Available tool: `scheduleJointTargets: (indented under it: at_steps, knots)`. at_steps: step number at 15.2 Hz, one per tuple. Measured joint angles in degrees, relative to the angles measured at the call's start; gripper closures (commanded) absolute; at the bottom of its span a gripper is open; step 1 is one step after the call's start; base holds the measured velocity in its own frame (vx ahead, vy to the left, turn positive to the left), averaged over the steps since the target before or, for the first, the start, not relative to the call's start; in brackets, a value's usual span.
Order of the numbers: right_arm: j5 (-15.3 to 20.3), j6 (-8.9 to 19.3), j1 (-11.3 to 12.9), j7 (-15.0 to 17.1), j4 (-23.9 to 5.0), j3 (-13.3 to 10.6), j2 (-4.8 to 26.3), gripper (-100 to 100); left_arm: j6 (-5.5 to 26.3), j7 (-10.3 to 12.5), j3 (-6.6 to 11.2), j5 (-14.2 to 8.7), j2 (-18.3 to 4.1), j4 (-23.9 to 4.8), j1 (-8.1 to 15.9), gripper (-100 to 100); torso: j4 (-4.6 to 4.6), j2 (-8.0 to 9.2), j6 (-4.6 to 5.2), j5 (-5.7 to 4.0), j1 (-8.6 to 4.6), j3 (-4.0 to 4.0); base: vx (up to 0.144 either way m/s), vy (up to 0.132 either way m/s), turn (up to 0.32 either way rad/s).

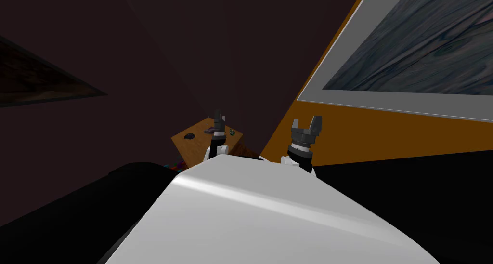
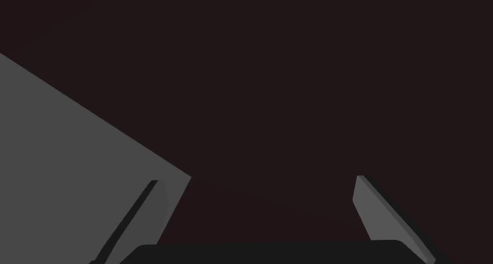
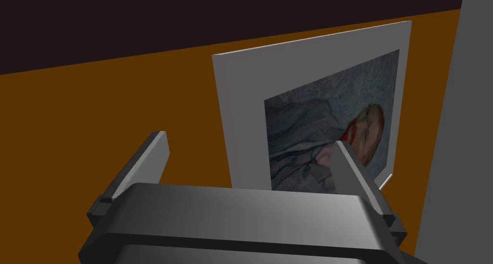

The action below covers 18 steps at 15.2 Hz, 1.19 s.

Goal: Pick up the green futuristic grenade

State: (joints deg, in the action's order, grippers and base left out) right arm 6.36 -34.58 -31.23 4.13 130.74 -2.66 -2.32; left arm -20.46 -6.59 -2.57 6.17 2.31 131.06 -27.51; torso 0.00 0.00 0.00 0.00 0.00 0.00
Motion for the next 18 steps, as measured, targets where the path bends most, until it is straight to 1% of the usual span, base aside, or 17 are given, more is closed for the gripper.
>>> scheduleJointTargets:
  at_steps: [3, 6, 9, 10, 13, 15, 18]
  knots:
    - [0.0, 0.0, 0.0, 0.0, 0.0, 0.0, 0.0, 0, 0.9, -0.2, 0.26, -0.4, -3.0, -0.6, 0.4, -100, -0.01, -0.02, 0.01, 0.01, 0.02, -0.01, 0.006, -0.001, -0.028]
    - [0.0, 0.0, 0.0, 0.0, 0.0, 0.0, 0.0, 0, 2.6, -0.8, 0.48, -0.9, -6.4, -1.9, 1.0, -100, -0.01, -0.05, 0.01, 0.01, 0.03, -0.03, 0.011, 0.000, -0.034]
    - [0.0, 0.0, 0.0, 0.0, 0.0, 0.0, 0.0, 0, 4.7, -1.4, 0.80, -1.6, -9.3, -2.9, 1.5, -100, -0.01, -0.06, 0.01, 0.01, 0.03, -0.04, 0.012, -0.001, -0.043]
    - [0.0, 0.0, 0.0, 0.0, 0.0, 0.0, 0.0, 0, 5.6, -1.5, 1.01, -1.9, -10.4, -3.3, 1.7, -100, -0.02, -0.06, 0.01, 0.01, 0.03, -0.04, 0.017, -0.001, -0.083]
    - [0.0, 0.0, 0.0, 0.0, 0.0, 0.0, 0.0, 0, 9.5, -2.5, 1.90, -3.1, -13.6, -6.1, 3.8, -100, -0.03, -0.10, 0.02, 0.01, 0.04, -0.06, 0.017, -0.001, -0.058]
    - [0.0, 0.0, 0.0, 0.0, 0.0, 0.0, 0.0, 0, 11.5, -2.8, 2.64, -4.1, -15.8, -7.0, 3.9, -100, -0.02, -0.09, 0.01, 0.01, 0.04, -0.05, 0.016, 0.000, -0.060]
    - [0.0, 0.0, 0.0, 0.0, 0.0, 0.0, 0.0, 0, 14.6, -3.8, 3.05, -5.1, -17.8, -8.6, 4.2, -100, -0.02, -0.08, 0.00, 0.01, 0.03, -0.05, 0.016, 0.000, -0.063]
